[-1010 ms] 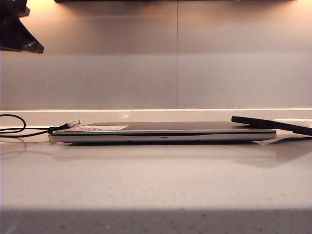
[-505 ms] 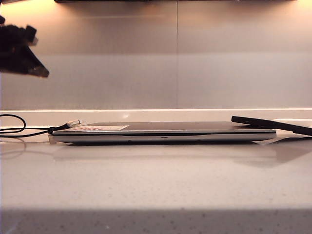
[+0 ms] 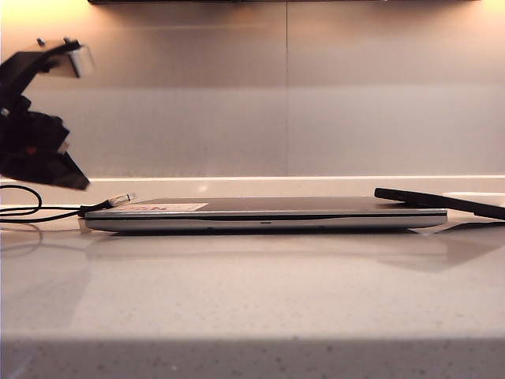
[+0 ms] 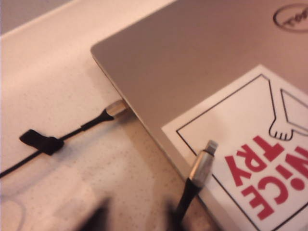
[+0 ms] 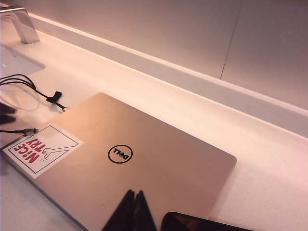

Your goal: Pick up the charging cable and the phone, plug the charging cable into the charging port on the phone, and finally place them back on the table.

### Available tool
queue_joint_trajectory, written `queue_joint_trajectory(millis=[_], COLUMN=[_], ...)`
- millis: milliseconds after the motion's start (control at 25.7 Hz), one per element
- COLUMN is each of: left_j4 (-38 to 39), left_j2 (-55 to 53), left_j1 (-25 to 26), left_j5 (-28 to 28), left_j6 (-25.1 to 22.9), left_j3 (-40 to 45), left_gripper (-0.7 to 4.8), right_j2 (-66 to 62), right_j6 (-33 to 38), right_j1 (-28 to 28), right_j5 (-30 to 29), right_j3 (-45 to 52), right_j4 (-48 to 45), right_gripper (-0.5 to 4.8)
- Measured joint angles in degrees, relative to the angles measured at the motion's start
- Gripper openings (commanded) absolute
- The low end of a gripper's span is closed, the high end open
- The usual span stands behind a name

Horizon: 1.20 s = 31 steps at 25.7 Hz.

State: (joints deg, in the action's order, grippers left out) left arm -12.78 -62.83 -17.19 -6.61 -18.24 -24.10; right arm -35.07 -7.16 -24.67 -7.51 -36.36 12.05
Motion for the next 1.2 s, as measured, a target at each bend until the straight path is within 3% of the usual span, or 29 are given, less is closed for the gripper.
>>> queue_joint_trajectory(millis=[272,466,699,894,1205], left_j4=[0.0,0.0,0.0,0.6,0.6], left_j2=[-0.5,-0.5,-0.5,-0.5,-0.5], left_j1=[0.0,0.0,0.0,0.0,0.0], left_j5=[0.0,0.0,0.0,0.0,0.0], left_j6=[-2.9,-5.6,-7.0,-11.6,-11.8], left_j3=[0.0,0.0,0.0,0.0,0.0], left_gripper=[1.65,2.21,2.21,2.21,2.2], right_j2=[0.0,0.0,-0.1,-0.1,-0.1], right_j6=[0.0,0.0,0.0,0.0,0.0], right_j1=[0.0,0.0,0.0,0.0,0.0], right_j5=[0.0,0.0,0.0,0.0,0.0], right_j3=[0.0,0.0,0.0,0.0,0.0], right_j4=[0.0,0.0,0.0,0.0,0.0], right_gripper=[-0.05,-0.05,-0.05,-0.05,-0.05])
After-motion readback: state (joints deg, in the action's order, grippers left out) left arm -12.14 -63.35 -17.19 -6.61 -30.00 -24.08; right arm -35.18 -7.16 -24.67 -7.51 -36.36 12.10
